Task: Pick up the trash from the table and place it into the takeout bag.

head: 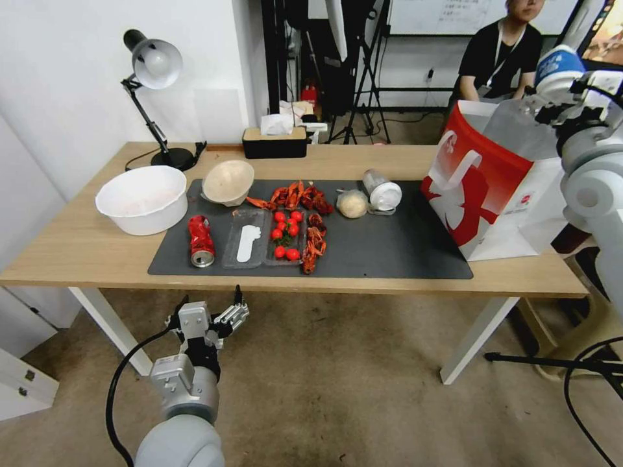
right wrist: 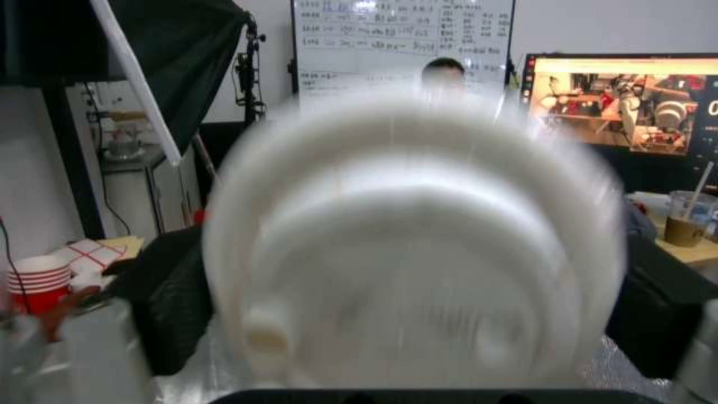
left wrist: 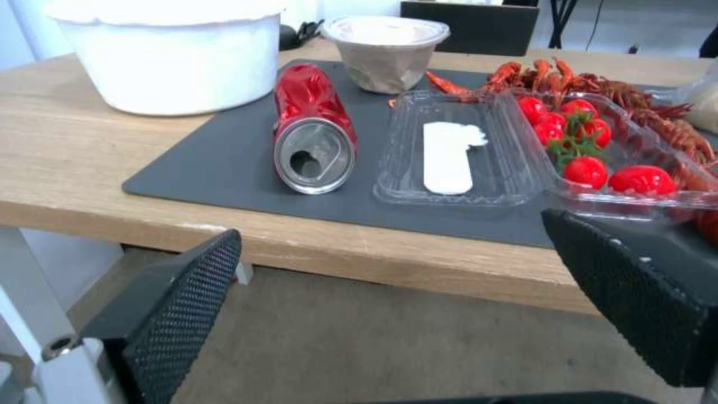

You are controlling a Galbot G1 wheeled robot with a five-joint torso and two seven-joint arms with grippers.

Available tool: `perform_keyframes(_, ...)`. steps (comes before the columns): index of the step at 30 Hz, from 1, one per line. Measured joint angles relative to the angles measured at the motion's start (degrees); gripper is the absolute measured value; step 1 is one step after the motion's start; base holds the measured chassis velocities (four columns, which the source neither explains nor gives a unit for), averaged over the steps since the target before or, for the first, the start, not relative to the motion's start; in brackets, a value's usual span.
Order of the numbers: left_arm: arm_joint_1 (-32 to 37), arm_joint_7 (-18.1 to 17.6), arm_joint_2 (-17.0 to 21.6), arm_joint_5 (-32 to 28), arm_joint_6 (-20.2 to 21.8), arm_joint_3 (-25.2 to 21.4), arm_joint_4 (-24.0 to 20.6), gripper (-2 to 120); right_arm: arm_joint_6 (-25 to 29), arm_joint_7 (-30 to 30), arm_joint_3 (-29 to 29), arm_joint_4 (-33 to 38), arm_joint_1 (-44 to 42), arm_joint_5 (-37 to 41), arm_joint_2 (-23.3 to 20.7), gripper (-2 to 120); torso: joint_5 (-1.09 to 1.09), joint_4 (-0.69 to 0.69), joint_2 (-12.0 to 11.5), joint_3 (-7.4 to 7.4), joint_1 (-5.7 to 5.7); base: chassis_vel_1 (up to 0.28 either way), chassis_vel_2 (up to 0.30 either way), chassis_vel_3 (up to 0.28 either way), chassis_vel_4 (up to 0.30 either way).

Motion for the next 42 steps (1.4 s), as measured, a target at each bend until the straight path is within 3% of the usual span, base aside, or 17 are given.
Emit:
perform_keyframes(13, -0.5, -0.4, -0.3, -0.4, 0.0, -0.4, 0.0, 100, 0.9, -1.7, -0.2, 1.6, -1.7, -0.9, 0.2, 100, 0.0, 0.0, 0.0, 0.0, 0.0, 0.0, 0.0, 0.0, 0.0)
perform_keyframes(24, -0.1, -0.4, -0.6, -0.4, 0.0, -0.5, -0.3, 100, 5.1, -9.9, -0.2, 11.7, -7.8, 5.7, 0.7, 100, -0.01, 0.01, 0.0, 0.0, 0.0, 0.0, 0.0, 0.0, 0.0)
perform_keyframes(36, 0.3, -0.1, -0.5, -0.3, -0.7, -0.8, -0.4, 100, 16.2, -21.3, 4.9, 21.8, -32.3, -3.9, 4.6, 100, 0.0, 0.01, 0.0, -0.01, -0.01, 0.0, 0.0, 0.0, 0.0)
perform_keyframes(40, 0.4, 0.3, -0.5, -0.3, -0.9, -0.7, -0.4, 100, 26.9, -27.1, 7.8, 22.6, -46.5, -12.7, 11.6, 100, 0.0, 0.0, 0.0, -0.01, -0.01, 0.0, 0.0, 0.0, 0.0)
perform_keyframes(42, 0.5, 0.4, -0.5, -0.3, -1.1, -0.8, -0.4, 100, 29.2, -28.2, 8.0, 22.6, -49.8, -14.7, 13.6, 100, 0.01, -0.01, 0.0, -0.01, -0.01, 0.0, 0.0, 0.0, 0.0)
